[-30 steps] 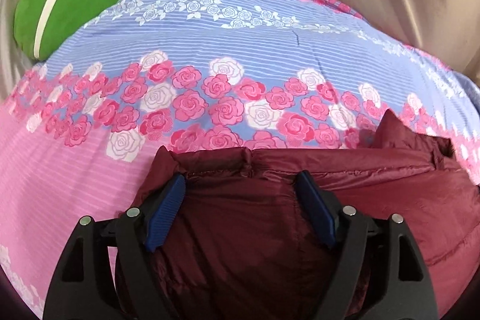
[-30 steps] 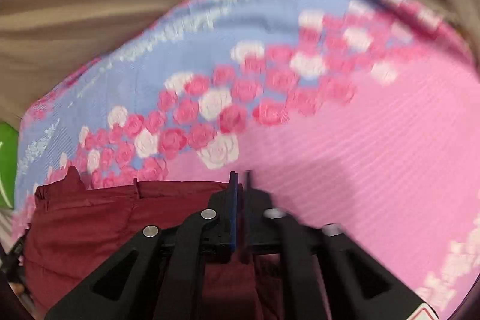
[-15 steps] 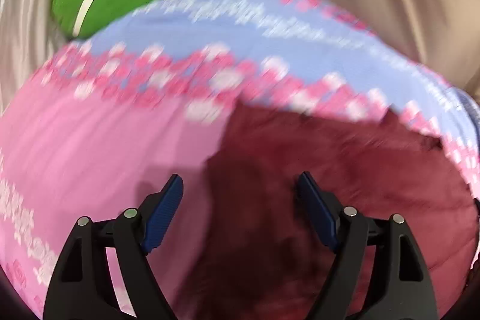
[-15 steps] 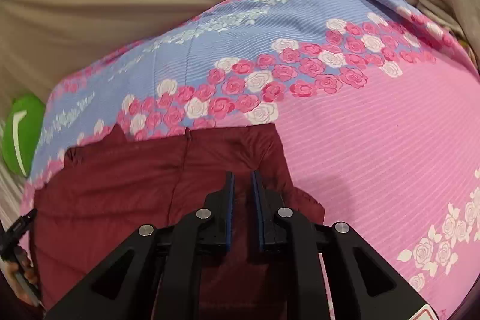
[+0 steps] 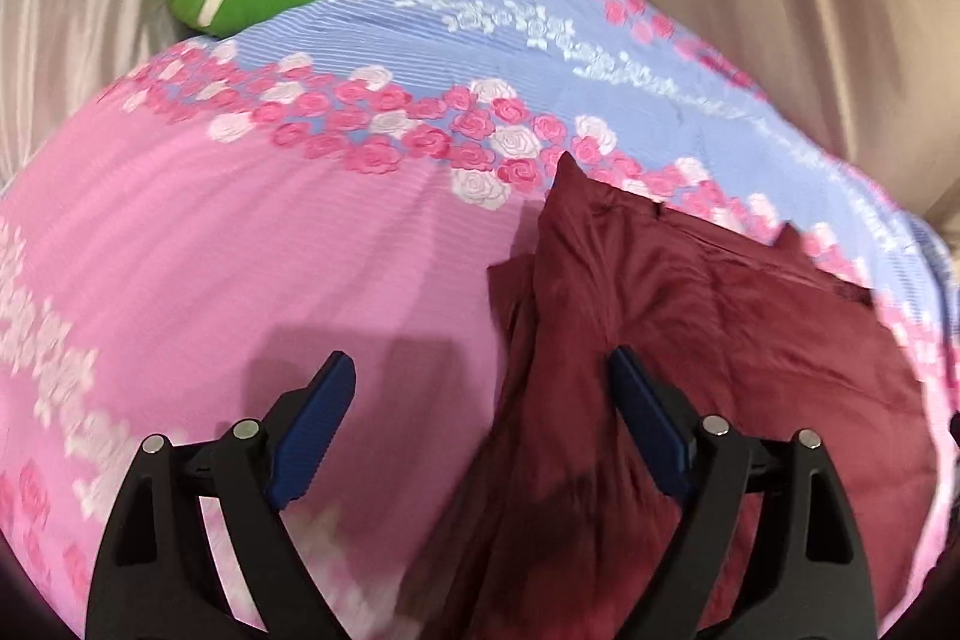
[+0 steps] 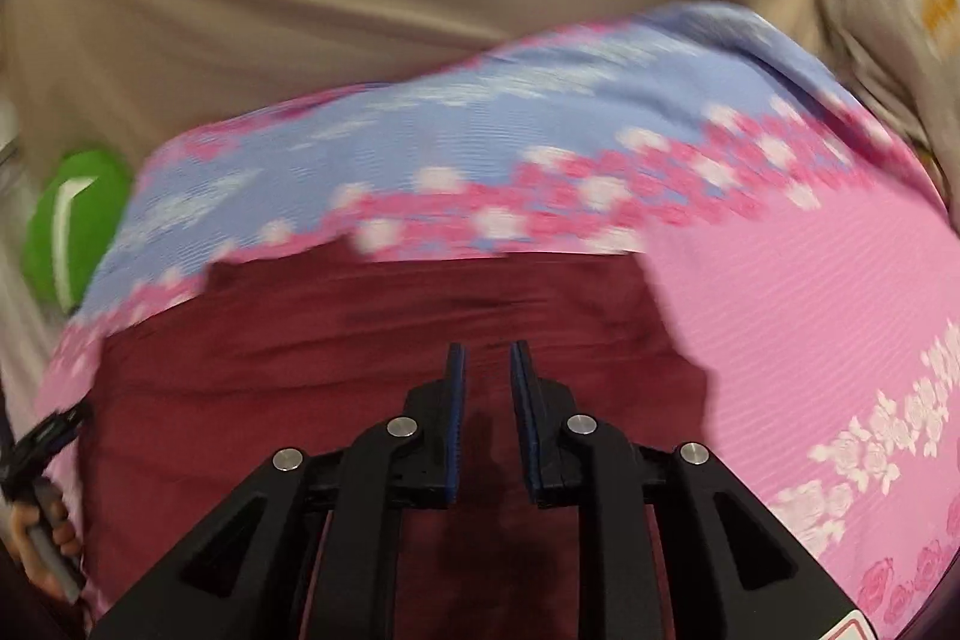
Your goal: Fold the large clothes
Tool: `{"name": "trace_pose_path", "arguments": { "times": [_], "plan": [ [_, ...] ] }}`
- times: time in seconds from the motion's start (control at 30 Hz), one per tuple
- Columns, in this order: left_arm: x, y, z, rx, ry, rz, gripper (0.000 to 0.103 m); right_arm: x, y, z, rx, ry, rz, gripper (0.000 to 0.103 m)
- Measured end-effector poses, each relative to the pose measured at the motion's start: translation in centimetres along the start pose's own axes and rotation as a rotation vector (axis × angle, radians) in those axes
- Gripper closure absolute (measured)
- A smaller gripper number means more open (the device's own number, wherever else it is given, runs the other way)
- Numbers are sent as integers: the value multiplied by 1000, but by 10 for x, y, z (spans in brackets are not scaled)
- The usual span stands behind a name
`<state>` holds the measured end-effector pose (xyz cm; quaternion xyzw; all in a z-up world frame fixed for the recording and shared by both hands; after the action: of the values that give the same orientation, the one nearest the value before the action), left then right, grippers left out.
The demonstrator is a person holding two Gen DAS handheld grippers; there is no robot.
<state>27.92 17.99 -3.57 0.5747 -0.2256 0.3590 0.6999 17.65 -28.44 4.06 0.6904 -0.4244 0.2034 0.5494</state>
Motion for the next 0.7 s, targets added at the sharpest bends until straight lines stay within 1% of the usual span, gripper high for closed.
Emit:
{"name": "trace_pose_path", "arguments": {
  "times": [0.1,0.17,0.2,0.27,0.33,0.4,0.43,0.47,0.53,0.57,0.6,0.63,0.7],
  "plan": [
    [-15,30,-5,-24,17,-4,19,-12,3,-79,115,127,-30,85],
    [-26,45,-6,-27,14,-3,19,-20,-6,-120,183,161,-60,85],
    [-33,54,-6,-14,4,-1,19,-24,-15,-142,201,189,-72,85],
    [-46,65,-7,11,-13,-5,17,-32,-33,-169,198,222,-93,85],
    [-55,68,-9,22,-18,-18,16,-40,-49,-181,194,225,-119,85],
    [-66,68,-12,4,5,-44,16,-50,-69,-182,154,227,-145,85],
    [-70,66,-14,-7,15,-56,16,-55,-76,-181,147,224,-160,85],
    [-74,63,-14,-16,21,-71,16,-60,-82,-179,139,218,-170,87],
    [-83,56,-15,-47,46,-104,16,-69,-92,-172,124,219,-174,88],
    [-87,51,-15,-78,66,-124,13,-72,-94,-173,119,229,-171,88],
    [-88,48,-14,-89,76,-125,11,-74,-94,-172,109,245,-163,88],
    [-86,48,-13,-98,82,-109,10,-75,-94,-172,99,260,-156,88],
    [-84,44,-7,-128,91,-109,8,-78,-95,-175,74,294,-141,88]
  ]
}}
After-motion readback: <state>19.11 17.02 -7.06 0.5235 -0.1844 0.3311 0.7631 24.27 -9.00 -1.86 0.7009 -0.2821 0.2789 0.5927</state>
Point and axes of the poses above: each gripper's, at about its wrist camera, not at the fingertips, and y roughly against the way its jaws point, z to its right, x to its top, the point moved 9 cm from there along -y, roughly the way its jaws point, and after that the axes turned 5 degrees about z, right-handed, at the moved point
